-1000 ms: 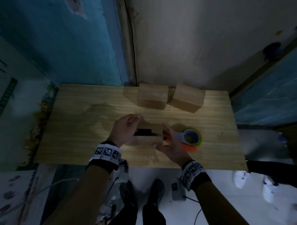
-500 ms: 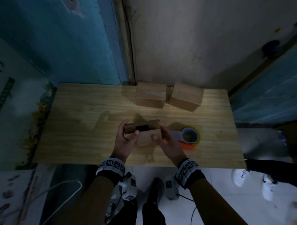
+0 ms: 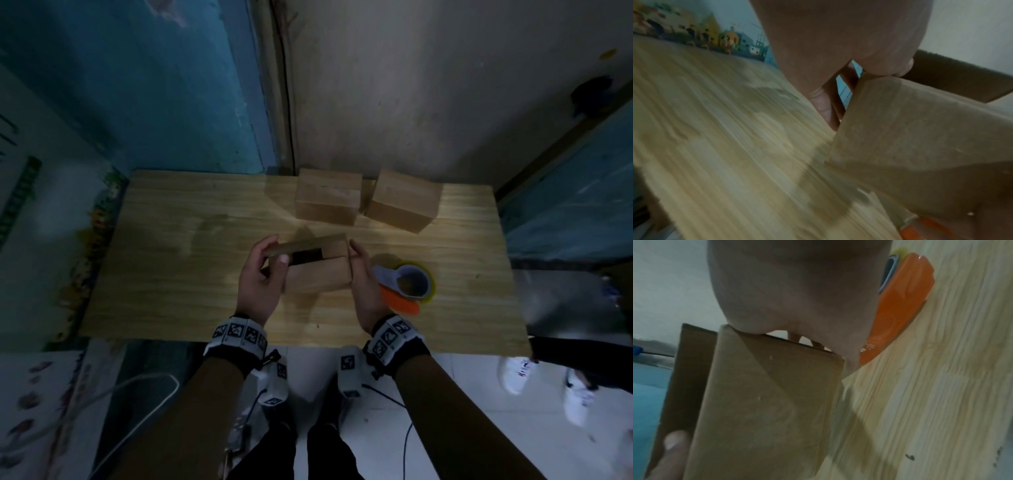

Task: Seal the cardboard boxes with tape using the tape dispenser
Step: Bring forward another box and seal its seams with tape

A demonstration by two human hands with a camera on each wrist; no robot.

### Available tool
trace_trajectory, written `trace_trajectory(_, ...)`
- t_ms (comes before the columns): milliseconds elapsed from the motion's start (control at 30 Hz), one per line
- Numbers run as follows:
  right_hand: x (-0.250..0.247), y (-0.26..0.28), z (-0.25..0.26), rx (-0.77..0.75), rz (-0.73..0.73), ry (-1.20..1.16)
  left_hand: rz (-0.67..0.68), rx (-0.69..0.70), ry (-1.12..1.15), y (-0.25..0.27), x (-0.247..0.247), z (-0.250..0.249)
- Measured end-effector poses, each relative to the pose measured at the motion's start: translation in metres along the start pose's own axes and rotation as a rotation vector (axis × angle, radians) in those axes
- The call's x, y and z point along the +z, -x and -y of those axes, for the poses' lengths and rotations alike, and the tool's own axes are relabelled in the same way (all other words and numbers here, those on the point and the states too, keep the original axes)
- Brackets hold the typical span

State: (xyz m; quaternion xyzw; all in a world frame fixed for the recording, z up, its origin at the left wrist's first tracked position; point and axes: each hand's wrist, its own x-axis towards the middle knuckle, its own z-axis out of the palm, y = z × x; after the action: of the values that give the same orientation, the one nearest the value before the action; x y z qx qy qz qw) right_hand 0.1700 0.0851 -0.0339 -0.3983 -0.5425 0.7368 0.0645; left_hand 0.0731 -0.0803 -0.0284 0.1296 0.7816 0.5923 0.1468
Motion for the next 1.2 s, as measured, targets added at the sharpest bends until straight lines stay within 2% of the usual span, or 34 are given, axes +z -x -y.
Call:
trace_trajectory(167,0.005,0.000,-0.001,0.082,-0.049,-0.206,0.013,0.046,-0.002,-0.003,-0.004,-0.010)
trace_trajectory(267,0.003,-0.003,0.003,0.110,-0.002,-0.304,0.029,0.088,-0.049,-0.007,-0.008,-0.021)
trace_trajectory(367,0.001,-0.001,0.005,0.140,0.003,-0.254,0.048,0.113,-0.069,-0.012,-0.009,-0.029)
trace_trajectory(433,-0.001,0.003,0.005,0.099,0.010,-0.189,0.048,0.102,-0.051,-0.010,-0.007,-0.033)
trace_trajectory(500,0.000,0.008,0.001,0.064,0.074,-0.084,0.013,0.116,-0.053,-0.008,0.000,-0.036)
trace_trajectory(567,0.002,0.008,-0.003,0.041,0.053,-0.054,-0.053,0.135,-0.057,-0.008,0.005,-0.036)
trace_trajectory(600,0.003,0.007,-0.003,0.044,0.032,-0.115,-0.082,0.138,-0.051,-0.008,0.007,-0.036)
trace_trajectory(667,0.008,0.004,-0.001,0.170,0.024,-0.340,-0.107,0.134,-0.041,-0.010,0.011,-0.034)
trace_trajectory(700,0.008,0.004,-0.002,0.211,0.011,-0.374,-0.103,0.116,-0.039,-0.011,0.012,-0.032)
trace_trajectory(967,0.021,-0.003,-0.025,0.212,-0.130,-0.104,-0.130,-0.116,0.001,-0.004,0.012,0.010)
trace_trajectory(1100,0.028,-0.009,-0.038,0.170,-0.153,0.001,-0.160,-0.083,-0.047,0.005,0.009,0.043)
trace_trajectory(1200,0.027,-0.014,-0.042,0.151,-0.150,0.011,-0.171,-0.099,-0.043,0.005,0.012,0.046)
